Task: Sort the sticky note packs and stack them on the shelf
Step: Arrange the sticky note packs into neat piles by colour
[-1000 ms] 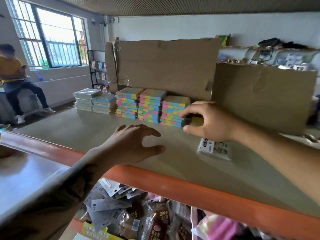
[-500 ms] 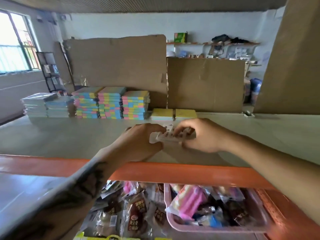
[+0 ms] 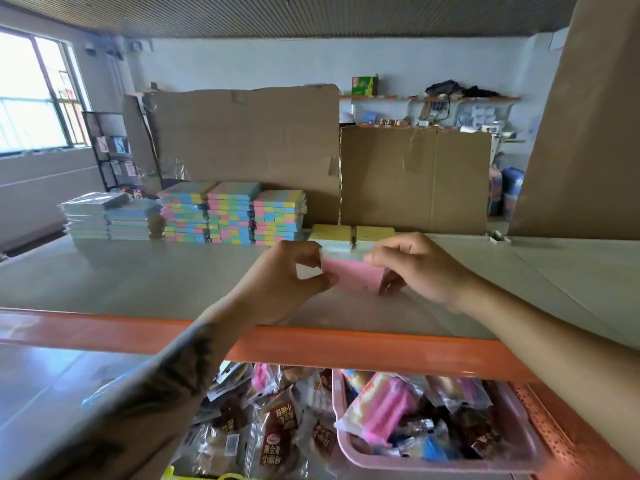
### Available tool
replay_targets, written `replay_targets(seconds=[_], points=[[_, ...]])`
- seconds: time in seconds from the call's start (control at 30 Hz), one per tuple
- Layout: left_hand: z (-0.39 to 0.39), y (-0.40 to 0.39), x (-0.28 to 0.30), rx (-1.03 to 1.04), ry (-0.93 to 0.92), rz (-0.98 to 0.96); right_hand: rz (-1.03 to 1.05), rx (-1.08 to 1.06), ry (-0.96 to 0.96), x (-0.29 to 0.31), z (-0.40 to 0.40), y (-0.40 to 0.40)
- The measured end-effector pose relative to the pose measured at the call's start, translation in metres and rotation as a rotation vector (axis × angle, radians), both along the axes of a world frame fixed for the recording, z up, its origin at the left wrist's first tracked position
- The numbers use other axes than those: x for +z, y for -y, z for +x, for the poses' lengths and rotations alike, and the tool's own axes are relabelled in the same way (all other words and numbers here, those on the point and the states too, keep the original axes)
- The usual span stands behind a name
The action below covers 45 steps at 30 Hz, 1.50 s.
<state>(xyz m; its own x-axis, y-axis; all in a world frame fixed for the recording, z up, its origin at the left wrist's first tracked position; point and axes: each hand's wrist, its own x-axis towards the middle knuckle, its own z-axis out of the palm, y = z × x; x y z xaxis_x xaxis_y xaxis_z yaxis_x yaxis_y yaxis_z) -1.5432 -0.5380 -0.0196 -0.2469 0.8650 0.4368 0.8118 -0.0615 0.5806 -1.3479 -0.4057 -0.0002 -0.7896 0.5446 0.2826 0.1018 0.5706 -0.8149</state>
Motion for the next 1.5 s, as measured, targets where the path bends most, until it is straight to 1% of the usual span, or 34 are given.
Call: replay_targets(seconds=[0.07,0.1,0.13,0.23,0.3,0.37,0.47,0.5,0.53,0.6,0.63,0.67,0.7,0.73,0.77,0.8,0.83,0.9,0.97,1.07,1.2,1.27,1.3,1.33,1.4,1.5], points=[[-0.001,-0.001,0.001,-0.068,0.115,0.038,-0.14,0.009,-0.047,0.003,0.004,0.008],[-0.001,-0.002,0.002,-0.083,0.157,0.048,-0.176,0.009,-0.049,0.004,0.006,0.011],[-0.001,-0.002,0.003,-0.097,0.204,0.054,-0.171,0.01,-0.049,0.004,0.007,0.013],[0.002,-0.002,0.005,-0.14,0.37,0.067,-0.038,0.009,-0.061,0.003,0.009,0.018],[0.006,-0.002,0.007,-0.154,0.438,0.076,-0.035,-0.034,-0.108,0.003,0.008,0.018],[0.012,0.0,0.01,-0.146,0.506,0.08,-0.142,-0.059,-0.179,-0.001,0.007,0.017],[0.019,0.002,0.013,-0.115,0.604,0.06,-0.404,-0.067,-0.307,-0.005,0.006,0.017],[0.022,0.002,0.014,-0.112,0.629,0.062,-0.44,-0.058,-0.322,-0.007,0.007,0.018],[0.025,0.002,0.015,-0.113,0.647,0.068,-0.422,-0.055,-0.31,-0.01,0.007,0.019],[0.03,-0.001,0.017,-0.104,0.683,0.077,-0.295,-0.098,-0.264,-0.013,0.012,0.02],[0.033,-0.003,0.018,-0.1,0.694,0.072,-0.178,-0.141,-0.262,-0.012,0.018,0.021],[0.035,-0.005,0.019,-0.097,0.702,0.06,0.004,-0.189,-0.259,-0.01,0.025,0.019],[0.037,-0.008,0.019,-0.098,0.7,0.044,0.239,-0.208,-0.221,-0.008,0.033,0.019],[0.038,-0.011,0.02,-0.101,0.693,0.028,0.513,-0.202,-0.142,-0.006,0.041,0.016],[0.039,-0.014,0.019,-0.109,0.689,0.01,0.739,-0.178,-0.06,-0.004,0.047,0.012],[0.042,-0.016,0.02,-0.131,0.676,-0.01,0.869,-0.154,0.015,-0.003,0.051,0.008],[0.044,-0.02,0.02,-0.16,0.656,-0.033,0.9,-0.139,0.058,-0.001,0.054,0.005],[0.053,-0.027,0.019,-0.229,0.632,-0.069,0.874,-0.125,0.058,-0.001,0.059,-0.004],[0.06,-0.034,0.016,-0.231,0.567,-0.066,0.889,-0.121,0.045,-0.003,0.065,-0.013],[0.062,-0.045,0.006,-0.199,0.328,-0.094,0.876,-0.106,0.06,-0.004,0.073,-0.024],[0.052,-0.035,0.004,-0.003,-0.036,-0.343,0.762,-0.119,0.147,0.001,0.078,-0.051],[0.047,-0.026,0.004,0.031,-0.246,-0.431,0.679,-0.183,0.221,0.006,0.076,-0.077],[0.044,-0.024,0.003,0.021,-0.316,-0.47,0.654,-0.219,0.275,0.008,0.074,-0.092],[0.042,-0.023,0.003,0.008,-0.348,-0.516,0.637,-0.252,0.336,0.008,0.071,-0.106],[0.04,-0.023,-0.001,-0.004,-0.352,-0.579,0.626,-0.299,0.439,0.007,0.063,-0.132],[0.041,-0.024,-0.003,-0.001,-0.363,-0.57,0.581,-0.344,0.522,0.003,0.053,-0.158]])
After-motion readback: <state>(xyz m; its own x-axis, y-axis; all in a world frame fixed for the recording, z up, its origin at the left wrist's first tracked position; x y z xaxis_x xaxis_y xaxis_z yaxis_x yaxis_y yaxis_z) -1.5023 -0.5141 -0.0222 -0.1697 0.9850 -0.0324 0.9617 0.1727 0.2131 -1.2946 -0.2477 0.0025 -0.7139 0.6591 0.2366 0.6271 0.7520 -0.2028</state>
